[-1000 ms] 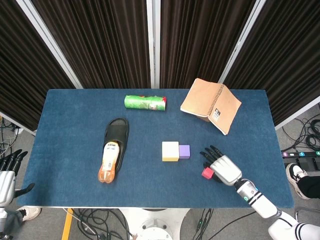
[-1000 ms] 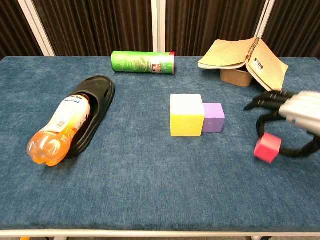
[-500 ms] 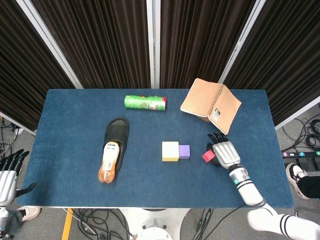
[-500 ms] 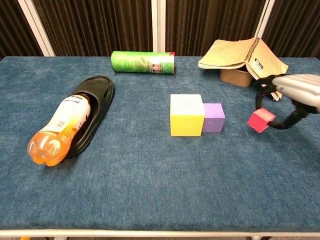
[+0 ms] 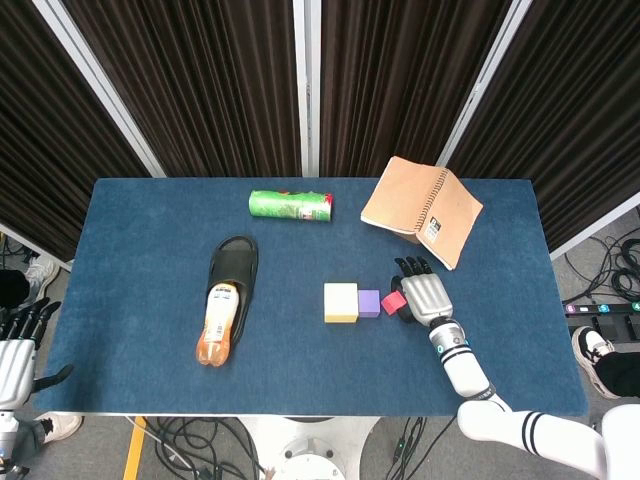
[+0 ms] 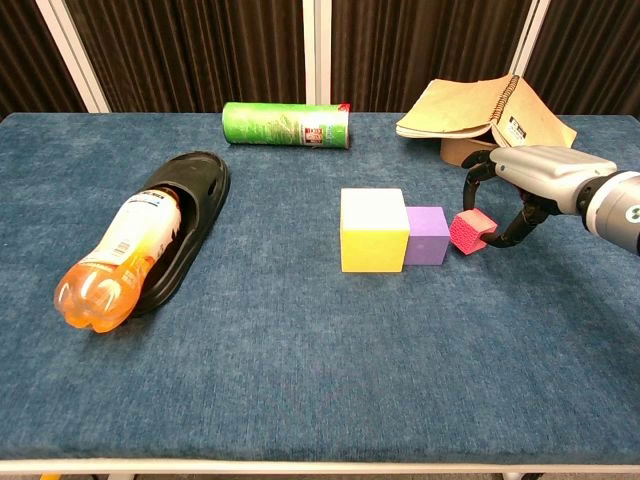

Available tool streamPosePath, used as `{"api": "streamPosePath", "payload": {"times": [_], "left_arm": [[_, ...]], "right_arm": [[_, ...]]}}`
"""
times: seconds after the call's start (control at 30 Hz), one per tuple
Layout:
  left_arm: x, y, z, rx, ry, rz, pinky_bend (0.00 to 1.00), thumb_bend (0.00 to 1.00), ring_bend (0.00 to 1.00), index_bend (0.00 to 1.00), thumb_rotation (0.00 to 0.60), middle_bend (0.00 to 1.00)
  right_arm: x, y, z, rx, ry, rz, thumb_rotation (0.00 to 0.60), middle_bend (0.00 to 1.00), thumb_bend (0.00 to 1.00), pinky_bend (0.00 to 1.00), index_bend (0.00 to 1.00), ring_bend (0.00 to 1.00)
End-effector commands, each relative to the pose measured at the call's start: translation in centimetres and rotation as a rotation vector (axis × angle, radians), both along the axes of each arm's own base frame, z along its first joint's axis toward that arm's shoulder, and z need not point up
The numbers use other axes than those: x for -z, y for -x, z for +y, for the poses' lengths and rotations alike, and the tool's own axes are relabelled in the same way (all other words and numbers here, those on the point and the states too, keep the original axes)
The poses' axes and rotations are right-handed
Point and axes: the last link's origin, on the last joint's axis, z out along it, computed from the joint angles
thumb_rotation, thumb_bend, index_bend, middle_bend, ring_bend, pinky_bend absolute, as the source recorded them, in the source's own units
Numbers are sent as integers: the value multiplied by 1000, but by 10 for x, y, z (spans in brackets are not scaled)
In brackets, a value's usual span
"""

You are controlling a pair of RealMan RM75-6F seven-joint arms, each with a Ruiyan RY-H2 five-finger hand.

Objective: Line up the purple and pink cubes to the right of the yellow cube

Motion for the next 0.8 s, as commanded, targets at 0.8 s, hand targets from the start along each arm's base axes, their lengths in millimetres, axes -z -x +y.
{"api": "streamPosePath", "payload": {"times": [0.8], "left_arm": [[0,2,-2,-7,0,-3,166,0,146,169,600,200]], "right_arm": [[-28,19,-9,14,21,50,600,21,135,0,137,0]]}}
